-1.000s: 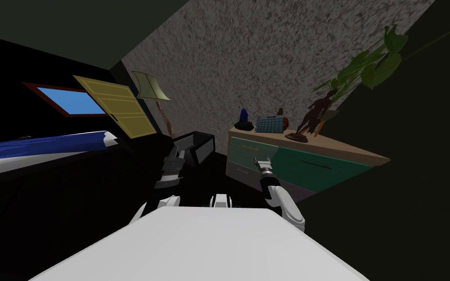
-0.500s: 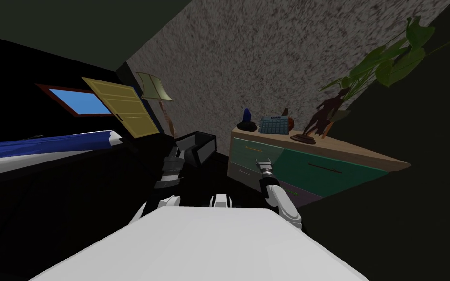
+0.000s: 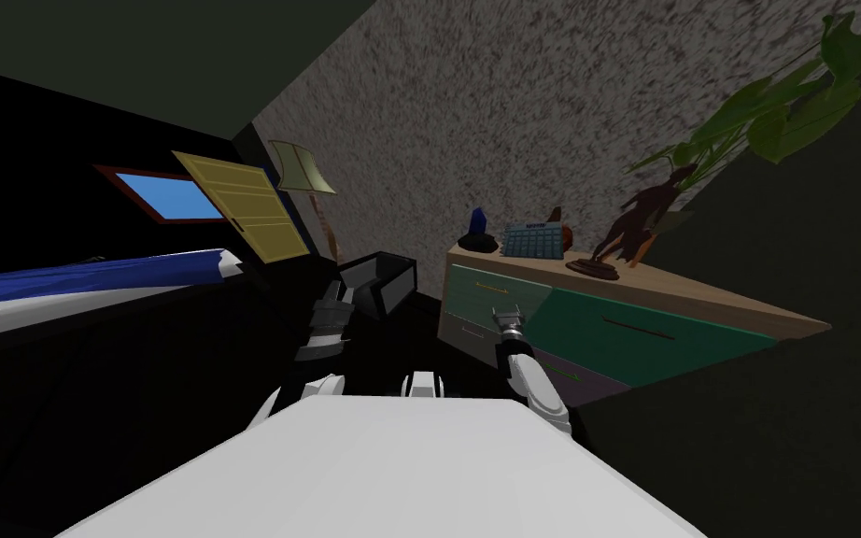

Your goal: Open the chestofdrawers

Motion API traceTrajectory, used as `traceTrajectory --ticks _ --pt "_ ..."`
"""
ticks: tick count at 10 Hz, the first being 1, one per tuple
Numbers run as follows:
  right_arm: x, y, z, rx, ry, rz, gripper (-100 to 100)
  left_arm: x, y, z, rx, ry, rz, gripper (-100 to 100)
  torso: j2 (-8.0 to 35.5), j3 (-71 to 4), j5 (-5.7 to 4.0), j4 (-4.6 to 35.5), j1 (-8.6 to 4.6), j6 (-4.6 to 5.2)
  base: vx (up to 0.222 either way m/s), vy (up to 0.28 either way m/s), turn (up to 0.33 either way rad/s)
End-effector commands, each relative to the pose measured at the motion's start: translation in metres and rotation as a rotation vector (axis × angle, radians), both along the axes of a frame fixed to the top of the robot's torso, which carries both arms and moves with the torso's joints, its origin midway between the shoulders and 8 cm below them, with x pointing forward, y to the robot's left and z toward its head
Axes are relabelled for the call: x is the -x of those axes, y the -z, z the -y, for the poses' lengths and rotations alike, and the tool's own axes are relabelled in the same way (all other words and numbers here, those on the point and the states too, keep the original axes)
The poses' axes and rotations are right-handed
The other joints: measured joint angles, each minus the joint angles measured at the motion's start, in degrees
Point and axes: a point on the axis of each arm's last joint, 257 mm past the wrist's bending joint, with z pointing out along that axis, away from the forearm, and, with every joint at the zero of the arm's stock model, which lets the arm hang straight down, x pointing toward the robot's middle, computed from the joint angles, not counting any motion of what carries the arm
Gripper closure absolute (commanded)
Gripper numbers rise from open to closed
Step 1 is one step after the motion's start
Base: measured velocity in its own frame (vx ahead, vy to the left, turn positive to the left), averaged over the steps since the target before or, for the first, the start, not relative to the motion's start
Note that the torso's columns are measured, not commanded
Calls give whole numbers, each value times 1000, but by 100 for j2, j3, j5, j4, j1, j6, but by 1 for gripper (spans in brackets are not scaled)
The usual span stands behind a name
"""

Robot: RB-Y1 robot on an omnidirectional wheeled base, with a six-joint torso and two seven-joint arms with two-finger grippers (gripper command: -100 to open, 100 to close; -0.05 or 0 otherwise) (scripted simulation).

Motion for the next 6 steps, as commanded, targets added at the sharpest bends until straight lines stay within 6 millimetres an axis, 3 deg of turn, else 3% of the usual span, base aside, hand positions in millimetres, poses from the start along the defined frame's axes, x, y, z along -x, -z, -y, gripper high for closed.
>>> traceTrajectory --ticks 1,6 --pt "0 5 10 104 40 -38 -100 0 0 0 0 0 0 0 -6 -3 -1 -2 0 -1 45 37 28" --pt "2 17 32 326 127 -122 -100 0 0 0 0 0 0 0 5 2 -2 1 -6 1 41 43 49"
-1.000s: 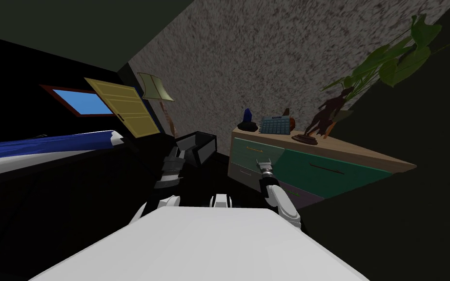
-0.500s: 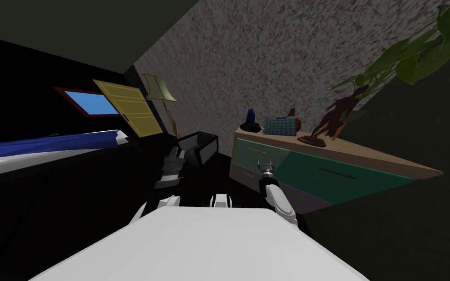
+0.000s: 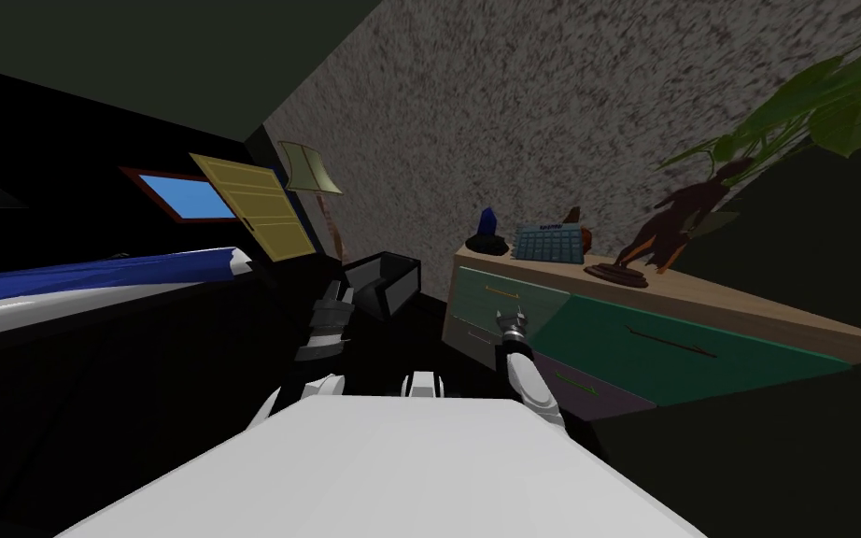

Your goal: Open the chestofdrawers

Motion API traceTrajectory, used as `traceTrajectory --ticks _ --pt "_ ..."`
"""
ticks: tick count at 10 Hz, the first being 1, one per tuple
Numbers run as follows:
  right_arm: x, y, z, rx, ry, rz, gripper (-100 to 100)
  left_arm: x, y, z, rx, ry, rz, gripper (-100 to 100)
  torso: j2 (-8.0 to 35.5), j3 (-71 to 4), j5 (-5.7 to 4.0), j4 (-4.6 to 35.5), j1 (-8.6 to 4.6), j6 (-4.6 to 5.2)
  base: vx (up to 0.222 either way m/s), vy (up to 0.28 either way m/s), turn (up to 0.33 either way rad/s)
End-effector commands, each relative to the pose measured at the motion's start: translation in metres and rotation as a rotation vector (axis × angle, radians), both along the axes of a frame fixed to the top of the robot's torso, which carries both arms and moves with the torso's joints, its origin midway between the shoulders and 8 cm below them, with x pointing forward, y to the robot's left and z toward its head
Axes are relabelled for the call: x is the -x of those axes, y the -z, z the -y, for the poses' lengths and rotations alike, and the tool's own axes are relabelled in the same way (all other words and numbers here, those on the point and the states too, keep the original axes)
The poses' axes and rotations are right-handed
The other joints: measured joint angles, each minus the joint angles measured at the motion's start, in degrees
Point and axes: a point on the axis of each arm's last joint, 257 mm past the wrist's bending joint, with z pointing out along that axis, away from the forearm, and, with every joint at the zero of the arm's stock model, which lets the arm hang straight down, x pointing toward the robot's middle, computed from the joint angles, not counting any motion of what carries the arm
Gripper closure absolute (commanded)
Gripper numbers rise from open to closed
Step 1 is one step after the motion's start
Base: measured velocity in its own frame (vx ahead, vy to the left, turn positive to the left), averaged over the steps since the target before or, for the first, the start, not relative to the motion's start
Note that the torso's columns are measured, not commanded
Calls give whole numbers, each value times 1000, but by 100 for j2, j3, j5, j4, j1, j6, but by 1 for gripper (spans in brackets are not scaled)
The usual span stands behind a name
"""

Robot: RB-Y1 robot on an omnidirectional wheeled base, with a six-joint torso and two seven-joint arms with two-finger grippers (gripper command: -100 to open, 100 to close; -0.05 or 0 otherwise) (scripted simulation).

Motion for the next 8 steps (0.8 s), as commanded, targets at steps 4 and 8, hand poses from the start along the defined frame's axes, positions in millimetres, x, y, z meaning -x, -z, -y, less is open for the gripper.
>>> traceTrajectory --ticks 4,8 --pt "1 5 18 231 77 -79 -100 0 0 0 0 0 0 0 -2 -1 1 -1 3 0 34 36 44" --pt "2 3 26 380 111 -119 -100 0 0 0 0 0 0 0 -2 -1 1 0 3 -1 29 30 36"
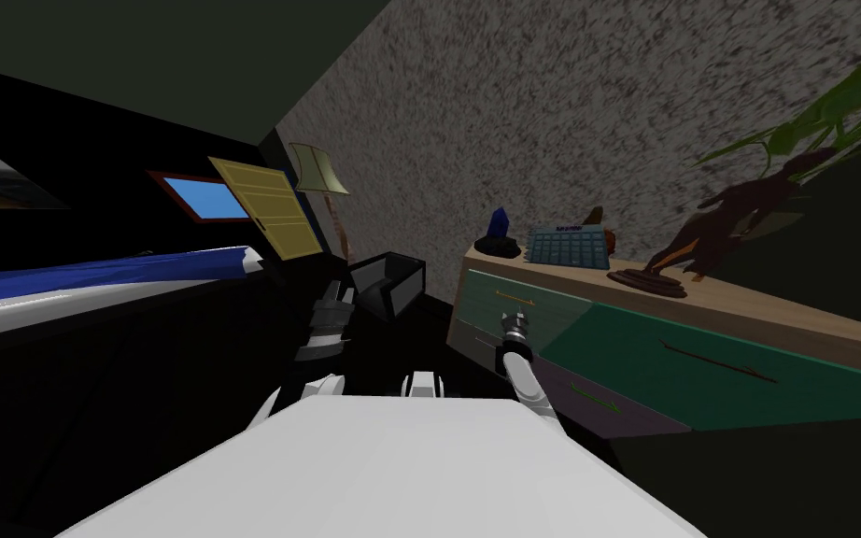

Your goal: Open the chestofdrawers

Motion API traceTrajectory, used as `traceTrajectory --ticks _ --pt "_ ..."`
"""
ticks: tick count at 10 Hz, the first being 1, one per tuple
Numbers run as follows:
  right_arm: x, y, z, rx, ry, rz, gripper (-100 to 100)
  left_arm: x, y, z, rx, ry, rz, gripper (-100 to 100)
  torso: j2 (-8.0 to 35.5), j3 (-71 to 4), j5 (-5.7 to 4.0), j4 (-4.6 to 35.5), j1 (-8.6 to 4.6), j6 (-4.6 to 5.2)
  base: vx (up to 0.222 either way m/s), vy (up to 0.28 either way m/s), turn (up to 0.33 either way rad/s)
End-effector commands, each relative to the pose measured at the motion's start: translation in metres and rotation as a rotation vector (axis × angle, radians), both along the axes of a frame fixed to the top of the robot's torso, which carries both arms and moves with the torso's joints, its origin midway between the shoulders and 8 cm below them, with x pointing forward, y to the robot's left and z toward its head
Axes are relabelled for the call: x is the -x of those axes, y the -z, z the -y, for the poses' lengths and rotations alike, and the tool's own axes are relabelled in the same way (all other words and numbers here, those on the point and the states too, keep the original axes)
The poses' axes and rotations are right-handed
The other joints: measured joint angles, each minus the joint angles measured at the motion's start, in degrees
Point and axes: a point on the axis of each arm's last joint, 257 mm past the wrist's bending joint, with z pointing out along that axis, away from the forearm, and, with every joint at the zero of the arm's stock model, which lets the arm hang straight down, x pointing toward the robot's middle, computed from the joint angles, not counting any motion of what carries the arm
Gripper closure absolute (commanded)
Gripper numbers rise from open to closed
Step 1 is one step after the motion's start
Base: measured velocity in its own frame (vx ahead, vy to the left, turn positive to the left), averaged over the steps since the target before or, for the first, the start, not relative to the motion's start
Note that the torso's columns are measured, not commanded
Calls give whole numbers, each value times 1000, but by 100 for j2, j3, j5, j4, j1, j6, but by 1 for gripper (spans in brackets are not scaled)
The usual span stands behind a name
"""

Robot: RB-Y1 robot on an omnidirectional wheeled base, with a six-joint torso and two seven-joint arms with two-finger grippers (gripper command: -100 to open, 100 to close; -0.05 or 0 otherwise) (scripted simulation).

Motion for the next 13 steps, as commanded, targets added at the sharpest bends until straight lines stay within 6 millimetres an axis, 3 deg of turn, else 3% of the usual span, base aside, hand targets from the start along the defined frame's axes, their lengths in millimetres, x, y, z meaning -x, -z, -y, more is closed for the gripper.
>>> traceTrajectory --ticks 1,8,12,13 --pt "1 -2 8 128 35 -36 -100 0 0 0 0 0 0 0 -3 -1 0 -1 1 -1 37 45 68" --pt "-1 -18 21 402 75 -89 -100 0 0 0 0 0 0 0 0 0 -1 0 -3 0 35 32 37" --pt "-10 -26 27 386 67 -83 -100 0 0 0 0 0 0 0 -17 -11 0 -5 -1 -1 47 6 -28" --pt "-2 -18 21 386 72 -86 100 0 0 0 0 0 0 0 1 -1 -1 -1 0 -1 -52 -18 69"
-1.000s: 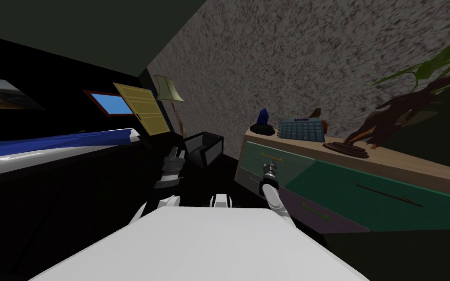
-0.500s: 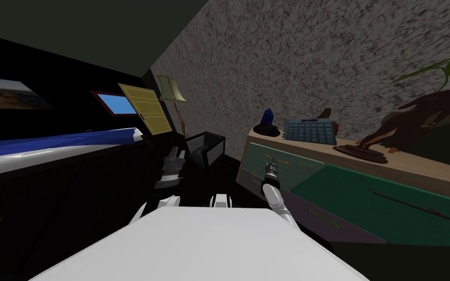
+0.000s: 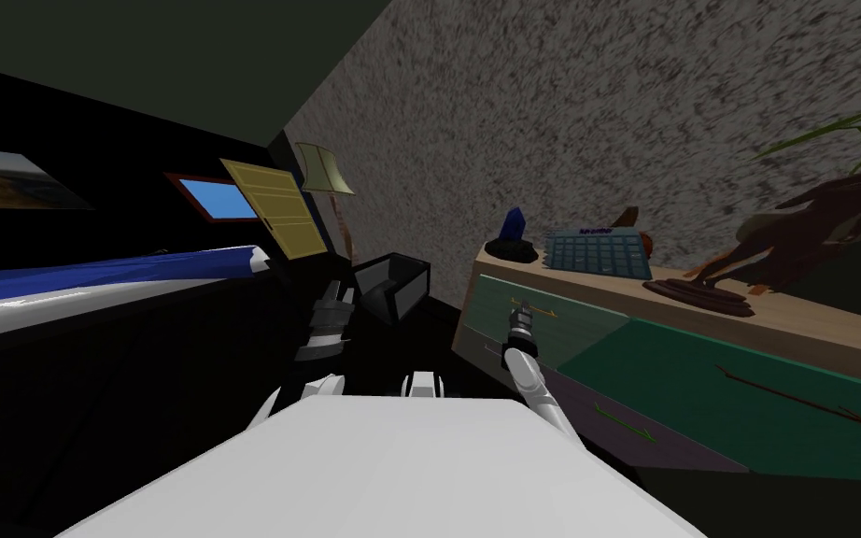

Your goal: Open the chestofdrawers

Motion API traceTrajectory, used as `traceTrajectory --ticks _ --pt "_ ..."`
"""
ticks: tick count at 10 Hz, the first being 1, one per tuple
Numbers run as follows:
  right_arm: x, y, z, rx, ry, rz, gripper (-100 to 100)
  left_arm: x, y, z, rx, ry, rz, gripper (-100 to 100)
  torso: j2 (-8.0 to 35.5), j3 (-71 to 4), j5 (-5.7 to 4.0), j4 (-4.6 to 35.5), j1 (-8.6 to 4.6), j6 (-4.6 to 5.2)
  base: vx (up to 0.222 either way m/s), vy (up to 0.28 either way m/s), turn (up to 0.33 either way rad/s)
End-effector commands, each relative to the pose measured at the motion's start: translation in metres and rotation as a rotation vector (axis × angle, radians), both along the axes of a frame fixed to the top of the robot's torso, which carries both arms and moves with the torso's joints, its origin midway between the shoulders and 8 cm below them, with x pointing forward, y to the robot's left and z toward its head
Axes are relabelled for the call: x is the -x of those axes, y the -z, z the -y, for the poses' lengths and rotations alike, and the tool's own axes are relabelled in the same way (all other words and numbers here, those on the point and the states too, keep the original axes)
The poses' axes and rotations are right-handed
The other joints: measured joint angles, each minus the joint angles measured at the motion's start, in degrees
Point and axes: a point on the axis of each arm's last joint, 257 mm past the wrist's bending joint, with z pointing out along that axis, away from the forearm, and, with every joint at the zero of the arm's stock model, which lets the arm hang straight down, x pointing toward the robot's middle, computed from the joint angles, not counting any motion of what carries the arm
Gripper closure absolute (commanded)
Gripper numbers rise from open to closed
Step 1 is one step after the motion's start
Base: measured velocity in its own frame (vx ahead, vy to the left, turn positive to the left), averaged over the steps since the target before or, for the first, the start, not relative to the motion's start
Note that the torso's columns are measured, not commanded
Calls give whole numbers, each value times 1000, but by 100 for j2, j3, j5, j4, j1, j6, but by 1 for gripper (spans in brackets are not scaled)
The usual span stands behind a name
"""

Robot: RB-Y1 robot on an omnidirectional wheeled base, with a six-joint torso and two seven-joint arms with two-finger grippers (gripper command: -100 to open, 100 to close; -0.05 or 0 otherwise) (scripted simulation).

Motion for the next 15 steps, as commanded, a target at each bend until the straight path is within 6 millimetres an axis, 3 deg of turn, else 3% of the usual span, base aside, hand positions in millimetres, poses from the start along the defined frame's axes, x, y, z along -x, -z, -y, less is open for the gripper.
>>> traceTrajectory --ticks 1,2,11,12,15 --pt "4 5 -4 0 2 -3 100 0 0 0 0 0 0 0 29 18 -1 8 -3 0 -32 -13 15" --pt "-3 -3 -3 -31 -5 23 -100 0 0 0 0 0 0 0 -12 2 -29 -21 -32 0 -42 3 -43" --pt "-24 -16 7 -140 -38 59 -100 0 0 0 0 0 0 0 -26 -14 3 -5 4 1 -26 -18 -25" --pt "-25 -17 7 -140 -40 57 100 0 0 0 0 0 0 0 -15 -9 1 -4 4 -1 0 0 0" --pt "-27 -21 4 -140 -53 60 100 0 0 0 0 0 0 0 47 32 0 10 19 9 -129 71 -35"
